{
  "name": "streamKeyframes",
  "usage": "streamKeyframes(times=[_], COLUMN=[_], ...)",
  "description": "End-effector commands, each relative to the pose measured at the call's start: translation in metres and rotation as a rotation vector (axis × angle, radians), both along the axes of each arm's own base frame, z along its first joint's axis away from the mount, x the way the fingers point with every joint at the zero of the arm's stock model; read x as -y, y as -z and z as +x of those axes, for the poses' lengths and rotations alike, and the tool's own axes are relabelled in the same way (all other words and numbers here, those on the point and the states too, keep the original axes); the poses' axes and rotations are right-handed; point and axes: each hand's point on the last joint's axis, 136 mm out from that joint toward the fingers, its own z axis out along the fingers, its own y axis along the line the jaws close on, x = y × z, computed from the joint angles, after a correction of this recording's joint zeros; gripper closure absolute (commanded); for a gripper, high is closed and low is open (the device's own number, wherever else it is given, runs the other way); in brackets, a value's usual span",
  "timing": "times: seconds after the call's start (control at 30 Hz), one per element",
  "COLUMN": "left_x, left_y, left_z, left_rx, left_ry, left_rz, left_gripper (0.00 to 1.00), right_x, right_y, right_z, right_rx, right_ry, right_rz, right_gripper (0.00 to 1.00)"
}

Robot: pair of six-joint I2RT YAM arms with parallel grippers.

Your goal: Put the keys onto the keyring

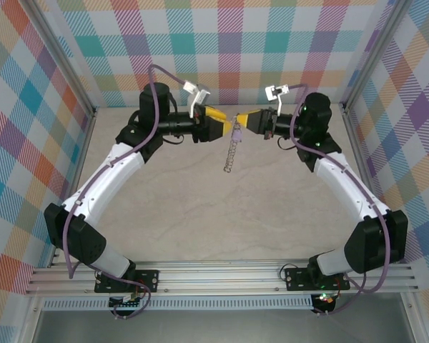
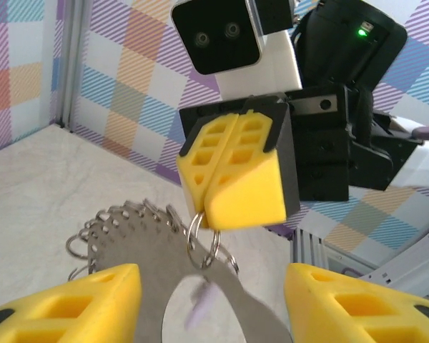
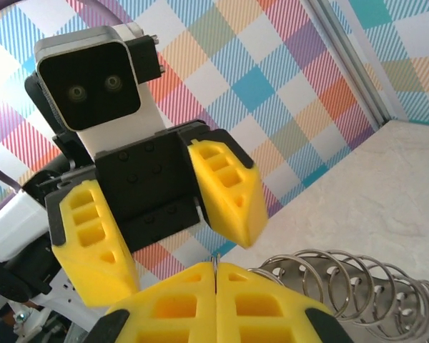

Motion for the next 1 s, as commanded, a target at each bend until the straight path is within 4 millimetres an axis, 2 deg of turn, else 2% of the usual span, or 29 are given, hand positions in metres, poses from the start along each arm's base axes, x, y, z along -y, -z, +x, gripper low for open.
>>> streamKeyframes(times=[0.0, 0.23, 0.43, 0.5, 0.73, 0.97], left_x=[-0.014, -0.013, -0.005, -0.002, 0.002, 0.003], left_y=[-0.019, -0.015, -0.007, -0.004, 0.004, 0.006], left_z=[-0.007, 0.0, 0.003, 0.005, 0.011, 0.014], left_rx=[0.045, -0.008, -0.081, -0.098, -0.133, -0.138], left_ry=[0.019, 0.106, 0.203, 0.215, 0.236, 0.229], left_rz=[0.019, 0.053, 0.068, 0.068, 0.062, 0.063], left_gripper=[0.43, 0.45, 0.65, 0.67, 0.7, 0.68], right_x=[0.001, -0.001, -0.002, -0.003, -0.005, -0.005], right_y=[-0.005, -0.009, -0.006, -0.002, 0.011, 0.018], right_z=[-0.01, -0.014, -0.006, -0.002, 0.006, 0.01], right_rx=[0.043, 0.032, -0.015, -0.03, -0.059, -0.072], right_ry=[-0.113, -0.255, -0.308, -0.307, -0.289, -0.279], right_rz=[-0.042, -0.081, -0.067, -0.068, -0.075, -0.08], right_gripper=[1.0, 1.0, 1.0, 1.0, 1.0, 1.0])
